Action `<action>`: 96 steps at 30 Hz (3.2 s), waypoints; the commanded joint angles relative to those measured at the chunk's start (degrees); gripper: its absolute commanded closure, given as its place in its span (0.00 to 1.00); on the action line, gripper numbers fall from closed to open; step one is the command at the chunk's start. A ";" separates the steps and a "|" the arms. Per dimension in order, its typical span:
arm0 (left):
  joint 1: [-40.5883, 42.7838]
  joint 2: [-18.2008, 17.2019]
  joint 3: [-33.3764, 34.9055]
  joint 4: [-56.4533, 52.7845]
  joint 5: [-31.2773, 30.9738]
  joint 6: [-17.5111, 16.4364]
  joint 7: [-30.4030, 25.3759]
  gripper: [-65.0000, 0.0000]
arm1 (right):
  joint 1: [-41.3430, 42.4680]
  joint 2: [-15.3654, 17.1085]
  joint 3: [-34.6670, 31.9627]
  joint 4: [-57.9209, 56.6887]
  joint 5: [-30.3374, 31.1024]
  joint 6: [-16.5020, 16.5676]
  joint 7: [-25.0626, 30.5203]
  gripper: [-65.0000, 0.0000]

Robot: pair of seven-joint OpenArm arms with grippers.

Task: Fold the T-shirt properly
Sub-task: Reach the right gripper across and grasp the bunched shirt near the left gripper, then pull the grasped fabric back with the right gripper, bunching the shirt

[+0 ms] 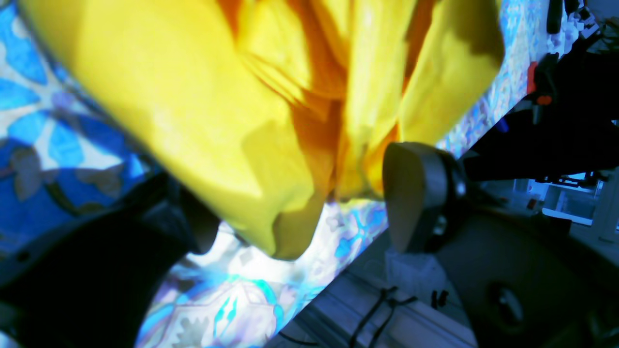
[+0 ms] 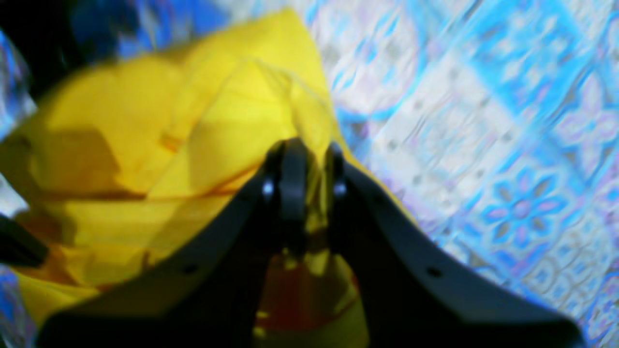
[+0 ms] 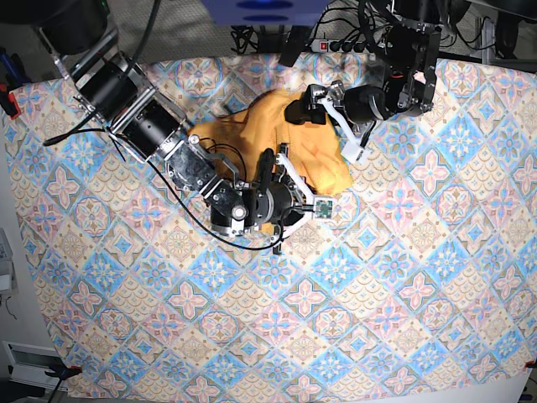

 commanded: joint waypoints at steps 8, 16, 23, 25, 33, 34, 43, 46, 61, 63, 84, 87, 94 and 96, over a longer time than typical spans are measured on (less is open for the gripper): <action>0.45 -0.31 0.09 -2.10 0.38 -0.01 -1.48 0.24 | 1.61 -1.47 3.53 4.64 0.78 -0.25 -0.64 0.92; -0.43 -0.39 0.09 -2.28 0.38 -0.01 -1.48 0.24 | 1.34 -2.26 3.62 5.34 14.06 -0.25 -0.64 0.92; -0.52 -0.39 0.09 -2.28 0.38 -0.01 -1.48 0.24 | 1.34 -6.65 3.45 2.88 16.78 -0.25 -0.11 0.92; -0.52 -0.39 0.09 -2.28 0.38 -0.01 -1.48 0.24 | 1.26 -7.80 3.09 -0.02 16.78 -0.25 0.42 0.92; -0.43 -0.39 0.09 -2.02 0.29 -0.01 -1.39 0.24 | -0.24 -9.38 3.09 -11.71 8.69 -0.25 7.28 0.62; -0.43 -0.39 0.09 -2.02 0.29 -0.01 -1.39 0.24 | -0.59 -9.29 3.09 -11.18 8.25 -0.25 7.28 0.57; -0.17 -0.39 0.09 -1.84 0.03 -0.01 -1.21 0.24 | -4.28 -6.30 10.39 1.21 8.52 -0.25 5.96 0.44; 1.15 -0.39 0.09 1.76 0.21 -0.01 -1.48 0.24 | -5.60 -6.21 16.37 4.55 8.34 -0.25 3.06 0.44; 3.96 -2.42 -3.34 12.14 -0.23 -0.01 -1.48 0.24 | -8.15 0.82 19.45 0.51 8.08 -0.25 2.53 0.97; 3.88 -2.24 -3.51 12.66 -0.23 -0.01 -1.48 0.24 | -8.15 0.73 19.45 -3.27 7.90 -0.25 2.62 0.96; 4.84 -5.32 -3.77 13.63 0.29 0.17 -1.56 0.24 | -12.63 10.49 19.71 3.06 1.22 -0.25 -3.45 0.95; 4.76 -5.58 -4.57 13.54 0.29 0.17 -1.56 0.24 | -13.86 11.02 19.97 8.95 1.22 -0.25 -3.19 0.95; 4.67 -5.58 -4.65 13.37 0.38 0.43 -1.56 0.24 | -12.02 7.24 19.97 13.96 1.22 -0.25 -0.11 0.95; 4.84 -5.93 -4.74 13.28 0.47 0.43 -1.56 0.24 | -10.44 6.36 19.71 10.97 1.22 -0.25 1.03 0.95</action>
